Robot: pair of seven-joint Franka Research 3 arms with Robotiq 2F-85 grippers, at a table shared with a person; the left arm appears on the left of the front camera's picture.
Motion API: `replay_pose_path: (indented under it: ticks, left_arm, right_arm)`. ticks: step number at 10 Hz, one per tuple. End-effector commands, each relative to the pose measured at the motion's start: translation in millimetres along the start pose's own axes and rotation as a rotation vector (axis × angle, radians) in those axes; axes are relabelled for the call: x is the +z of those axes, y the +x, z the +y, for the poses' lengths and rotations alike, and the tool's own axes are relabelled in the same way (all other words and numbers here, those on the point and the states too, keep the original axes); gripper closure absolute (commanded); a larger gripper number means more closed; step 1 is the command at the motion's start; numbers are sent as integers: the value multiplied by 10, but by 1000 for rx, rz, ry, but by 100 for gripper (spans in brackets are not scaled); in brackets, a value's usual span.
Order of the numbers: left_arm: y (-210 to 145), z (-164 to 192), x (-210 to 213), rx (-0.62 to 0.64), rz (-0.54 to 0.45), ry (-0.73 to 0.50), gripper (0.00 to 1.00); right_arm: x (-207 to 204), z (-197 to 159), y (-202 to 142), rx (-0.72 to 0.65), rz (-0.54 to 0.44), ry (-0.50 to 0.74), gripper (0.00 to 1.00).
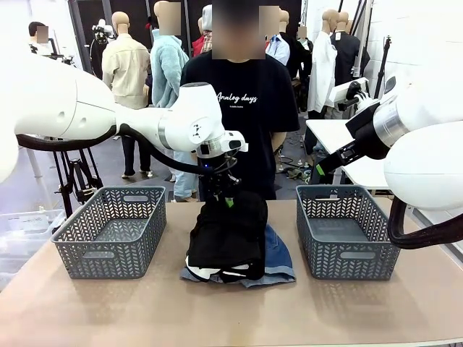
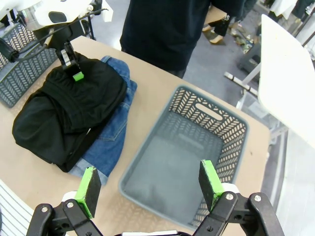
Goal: Sort the tops and bottoms.
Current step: Lift clothes from the center of the table with your left hand.
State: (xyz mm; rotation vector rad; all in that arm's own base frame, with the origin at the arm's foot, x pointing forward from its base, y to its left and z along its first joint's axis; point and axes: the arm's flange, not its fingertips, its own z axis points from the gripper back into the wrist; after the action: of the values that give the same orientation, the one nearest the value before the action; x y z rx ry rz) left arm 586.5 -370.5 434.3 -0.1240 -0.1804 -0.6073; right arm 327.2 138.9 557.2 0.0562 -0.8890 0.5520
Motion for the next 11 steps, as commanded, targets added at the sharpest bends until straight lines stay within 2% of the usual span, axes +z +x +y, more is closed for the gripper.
replay_pose_path:
  ticks: [1, 3, 4, 7, 10, 11]
  left_arm:
    - [41, -8, 8, 45, 14, -17, 100]
    - [43, -30, 52, 67, 2, -6, 100]
    - [6, 4, 1, 17, 5, -1, 100]
    - [17, -8, 16, 25, 2, -1, 100]
    - [-270, -478, 1009, -18, -145, 149, 100]
    - [-340, -561, 1226, -12, -182, 181, 100]
  right_arm:
    - [-15, 5, 3, 5, -4, -1, 0]
    - [-15, 5, 3, 5, -4, -1, 0]
    - [-15, 5, 3, 5, -4, -1, 0]
    - [-15, 5, 3, 5, -4, -1, 0]
    - [-15, 5, 3, 5, -4, -1, 0]
    - [-15, 5, 3, 5, -4, -1, 0]
